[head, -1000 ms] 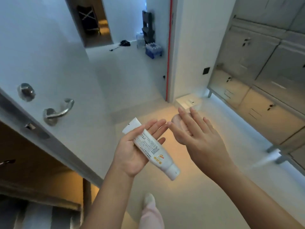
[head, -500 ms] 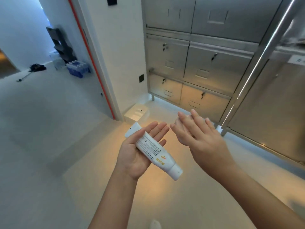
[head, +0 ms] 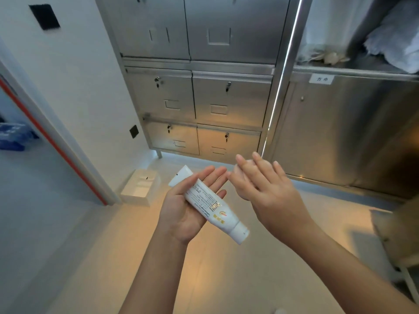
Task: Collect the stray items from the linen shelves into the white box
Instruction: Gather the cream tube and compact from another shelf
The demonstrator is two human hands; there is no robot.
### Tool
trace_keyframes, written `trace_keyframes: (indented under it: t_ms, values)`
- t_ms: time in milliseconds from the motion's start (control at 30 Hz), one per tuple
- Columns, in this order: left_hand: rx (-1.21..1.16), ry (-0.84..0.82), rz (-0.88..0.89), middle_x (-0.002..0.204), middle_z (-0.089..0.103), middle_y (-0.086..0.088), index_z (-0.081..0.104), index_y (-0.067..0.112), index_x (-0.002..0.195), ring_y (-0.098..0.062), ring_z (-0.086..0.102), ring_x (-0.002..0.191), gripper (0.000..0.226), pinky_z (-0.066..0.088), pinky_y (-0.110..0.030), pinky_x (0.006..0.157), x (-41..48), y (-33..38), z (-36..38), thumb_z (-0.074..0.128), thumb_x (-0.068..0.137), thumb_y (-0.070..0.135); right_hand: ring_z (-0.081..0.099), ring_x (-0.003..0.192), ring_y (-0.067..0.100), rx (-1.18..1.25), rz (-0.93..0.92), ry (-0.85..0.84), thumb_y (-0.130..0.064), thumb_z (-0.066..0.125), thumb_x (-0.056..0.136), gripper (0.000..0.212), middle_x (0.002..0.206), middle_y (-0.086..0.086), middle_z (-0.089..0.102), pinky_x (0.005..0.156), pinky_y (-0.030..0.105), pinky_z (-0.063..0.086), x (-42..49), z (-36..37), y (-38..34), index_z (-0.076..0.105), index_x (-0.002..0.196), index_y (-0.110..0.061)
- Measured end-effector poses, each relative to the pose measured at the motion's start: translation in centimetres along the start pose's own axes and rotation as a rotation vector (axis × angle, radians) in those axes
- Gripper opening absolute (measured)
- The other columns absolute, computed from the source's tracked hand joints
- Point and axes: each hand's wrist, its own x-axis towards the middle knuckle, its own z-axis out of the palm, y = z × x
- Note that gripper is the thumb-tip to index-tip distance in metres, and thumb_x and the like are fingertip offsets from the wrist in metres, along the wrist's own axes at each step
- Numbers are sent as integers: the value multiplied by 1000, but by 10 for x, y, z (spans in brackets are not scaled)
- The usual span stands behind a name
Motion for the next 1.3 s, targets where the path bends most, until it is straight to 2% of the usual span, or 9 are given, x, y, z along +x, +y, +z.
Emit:
trace_keyframes:
  t_ms: [367, 800, 867, 967, 1000, 1133, 1300]
  values:
    - [30, -58, -141, 117, 63, -20, 54, -2, 117, -29, 63, 106, 43, 44, -42, 89, 100, -6, 20, 48, 79, 17, 53, 114, 43, -79, 113, -4, 3, 34, 79, 52, 129, 17, 56, 85, 57, 46, 12, 45, 69, 63, 119, -11]
    - [89, -116, -270, 117, 63, -20, 54, 0, 117, -29, 63, 106, 41, 44, -41, 91, 311, -32, 115, 47, 80, 16, 57, 109, 42, -205, 262, 19, 0, 36, 78, 50, 125, 15, 59, 80, 54, 49, 52, 113, 263, 64, 118, -14]
    - [91, -140, -280, 118, 63, -19, 53, -1, 118, -29, 63, 106, 42, 44, -41, 88, 339, -38, 129, 46, 81, 16, 57, 109, 43, -216, 277, 29, 5, 42, 76, 50, 124, 16, 59, 79, 55, 49, 57, 118, 291, 64, 117, -13]
    - [85, -140, -304, 117, 64, -19, 54, -1, 118, -28, 64, 105, 42, 44, -40, 88, 371, -48, 143, 46, 80, 16, 56, 110, 45, -209, 316, 12, 15, 66, 64, 59, 124, 18, 59, 81, 58, 47, 63, 125, 326, 64, 117, -11]
    - [81, -131, -316, 117, 64, -19, 54, -1, 117, -28, 64, 104, 41, 43, -40, 88, 381, -51, 146, 46, 80, 16, 56, 110, 45, -211, 326, 4, 15, 68, 62, 61, 124, 18, 59, 81, 58, 47, 65, 128, 335, 64, 117, -11]
    - [74, -122, -361, 118, 63, -19, 54, -1, 118, -28, 63, 105, 42, 42, -40, 93, 420, -60, 158, 46, 80, 17, 56, 110, 44, -239, 332, -11, 10, 52, 71, 53, 125, 17, 58, 81, 56, 48, 67, 144, 367, 64, 118, -12]
    - [96, -161, -414, 117, 64, -19, 53, -1, 118, -28, 63, 106, 43, 43, -40, 90, 478, -70, 176, 46, 79, 17, 57, 110, 42, -294, 396, -16, 8, 55, 70, 53, 125, 16, 59, 82, 54, 49, 73, 170, 409, 65, 117, -13]
